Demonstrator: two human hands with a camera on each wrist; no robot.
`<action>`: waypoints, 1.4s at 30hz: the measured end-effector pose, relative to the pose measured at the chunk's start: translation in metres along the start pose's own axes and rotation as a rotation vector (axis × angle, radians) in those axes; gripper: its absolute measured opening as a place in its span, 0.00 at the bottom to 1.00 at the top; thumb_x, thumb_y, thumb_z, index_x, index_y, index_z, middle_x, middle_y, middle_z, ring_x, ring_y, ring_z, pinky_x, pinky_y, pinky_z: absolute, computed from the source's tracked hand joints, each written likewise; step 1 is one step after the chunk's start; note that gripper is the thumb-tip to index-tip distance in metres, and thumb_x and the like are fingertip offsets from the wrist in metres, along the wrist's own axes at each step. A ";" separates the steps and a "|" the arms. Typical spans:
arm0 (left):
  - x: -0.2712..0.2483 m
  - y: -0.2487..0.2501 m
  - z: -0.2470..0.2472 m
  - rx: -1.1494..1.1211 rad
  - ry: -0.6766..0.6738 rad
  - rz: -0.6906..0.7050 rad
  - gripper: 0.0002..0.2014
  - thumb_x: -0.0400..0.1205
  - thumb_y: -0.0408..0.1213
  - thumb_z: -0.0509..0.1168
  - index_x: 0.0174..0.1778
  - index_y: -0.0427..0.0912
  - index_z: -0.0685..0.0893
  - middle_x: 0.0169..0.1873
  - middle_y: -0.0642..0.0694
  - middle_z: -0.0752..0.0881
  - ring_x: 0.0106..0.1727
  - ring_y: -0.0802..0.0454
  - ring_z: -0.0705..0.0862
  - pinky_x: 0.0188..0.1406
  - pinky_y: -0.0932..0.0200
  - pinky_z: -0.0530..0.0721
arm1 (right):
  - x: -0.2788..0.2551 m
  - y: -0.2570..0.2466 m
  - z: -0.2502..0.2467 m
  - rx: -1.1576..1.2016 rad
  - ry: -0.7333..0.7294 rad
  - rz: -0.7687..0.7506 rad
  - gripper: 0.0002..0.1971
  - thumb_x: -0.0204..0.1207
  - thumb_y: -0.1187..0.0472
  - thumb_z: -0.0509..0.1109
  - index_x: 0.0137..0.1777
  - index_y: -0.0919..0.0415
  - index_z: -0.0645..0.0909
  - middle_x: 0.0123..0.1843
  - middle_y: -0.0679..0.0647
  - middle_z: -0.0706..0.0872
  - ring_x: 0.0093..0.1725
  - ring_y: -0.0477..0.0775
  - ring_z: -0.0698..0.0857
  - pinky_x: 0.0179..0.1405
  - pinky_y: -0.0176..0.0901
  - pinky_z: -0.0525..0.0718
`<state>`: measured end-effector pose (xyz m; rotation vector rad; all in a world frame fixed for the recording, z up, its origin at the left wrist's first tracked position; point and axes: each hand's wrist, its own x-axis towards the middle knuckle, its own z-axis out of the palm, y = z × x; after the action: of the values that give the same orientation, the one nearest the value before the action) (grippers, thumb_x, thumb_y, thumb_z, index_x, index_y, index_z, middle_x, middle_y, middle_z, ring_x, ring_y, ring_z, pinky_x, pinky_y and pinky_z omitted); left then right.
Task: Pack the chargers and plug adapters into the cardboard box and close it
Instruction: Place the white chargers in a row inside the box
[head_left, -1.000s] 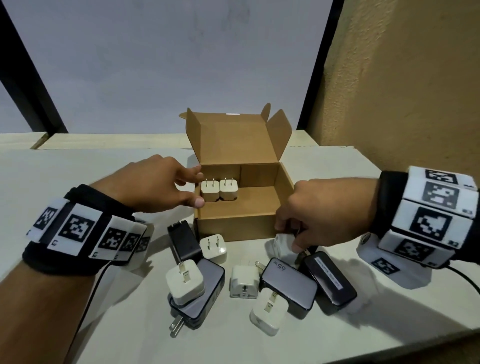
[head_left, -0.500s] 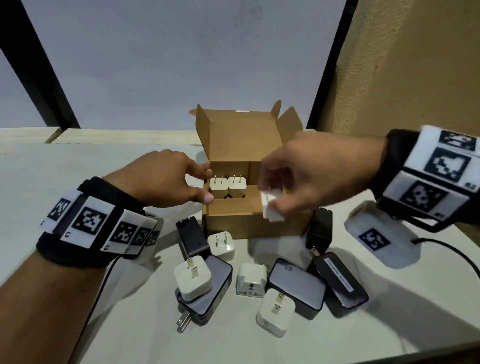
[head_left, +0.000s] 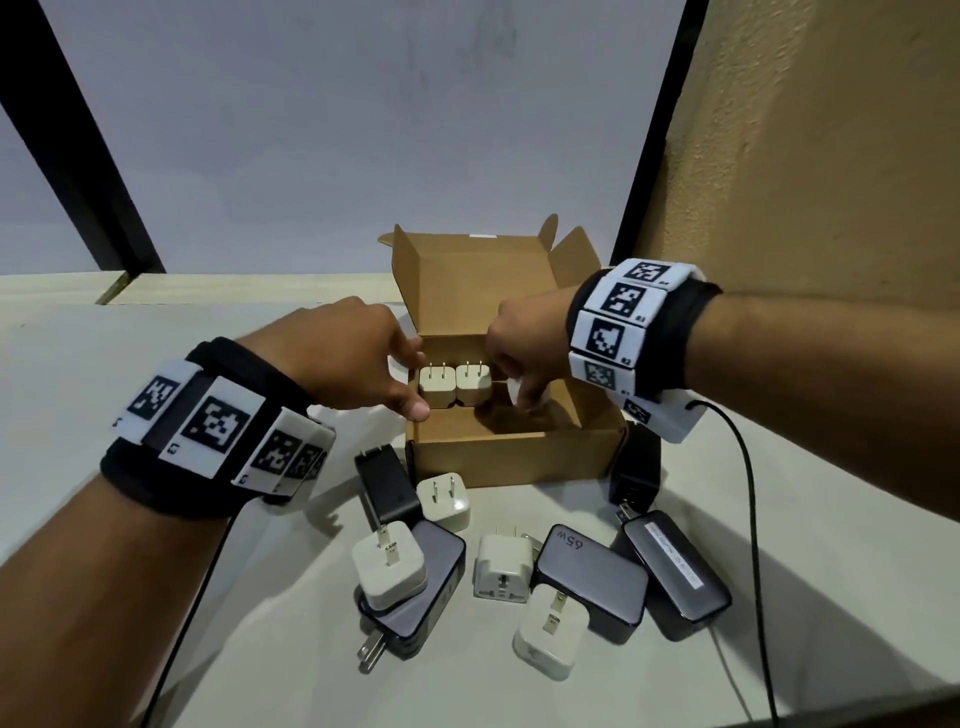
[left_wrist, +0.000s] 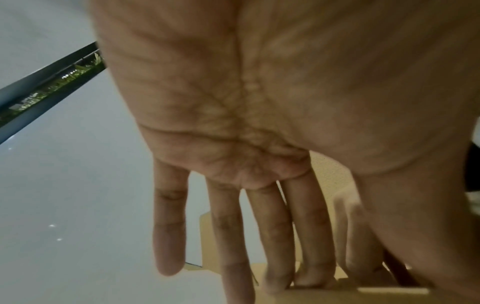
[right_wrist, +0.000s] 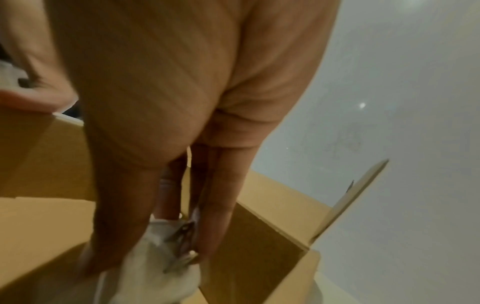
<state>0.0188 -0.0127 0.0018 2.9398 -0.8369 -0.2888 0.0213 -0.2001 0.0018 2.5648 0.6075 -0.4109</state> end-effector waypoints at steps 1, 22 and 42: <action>0.000 0.001 -0.001 0.020 -0.002 -0.004 0.34 0.64 0.63 0.72 0.67 0.56 0.81 0.69 0.62 0.79 0.66 0.53 0.78 0.58 0.52 0.76 | 0.001 0.000 0.000 0.005 0.005 -0.010 0.16 0.72 0.49 0.76 0.50 0.61 0.87 0.44 0.55 0.87 0.42 0.54 0.82 0.25 0.36 0.70; 0.002 -0.001 -0.004 -0.036 -0.161 -0.015 0.56 0.58 0.61 0.78 0.81 0.55 0.60 0.80 0.61 0.59 0.79 0.51 0.65 0.74 0.53 0.62 | -0.019 0.005 0.015 0.073 0.020 0.039 0.21 0.76 0.43 0.69 0.66 0.51 0.83 0.54 0.51 0.87 0.55 0.54 0.83 0.50 0.45 0.81; 0.004 0.000 -0.004 -0.007 -0.167 -0.018 0.56 0.57 0.62 0.78 0.81 0.53 0.61 0.81 0.58 0.60 0.78 0.51 0.65 0.73 0.56 0.64 | -0.066 -0.081 -0.008 0.323 0.141 -0.319 0.19 0.81 0.56 0.64 0.72 0.51 0.76 0.62 0.50 0.83 0.57 0.50 0.81 0.50 0.37 0.74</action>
<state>0.0227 -0.0152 0.0050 2.9490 -0.8260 -0.5435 -0.0737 -0.1544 0.0038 2.8244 1.0889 -0.4678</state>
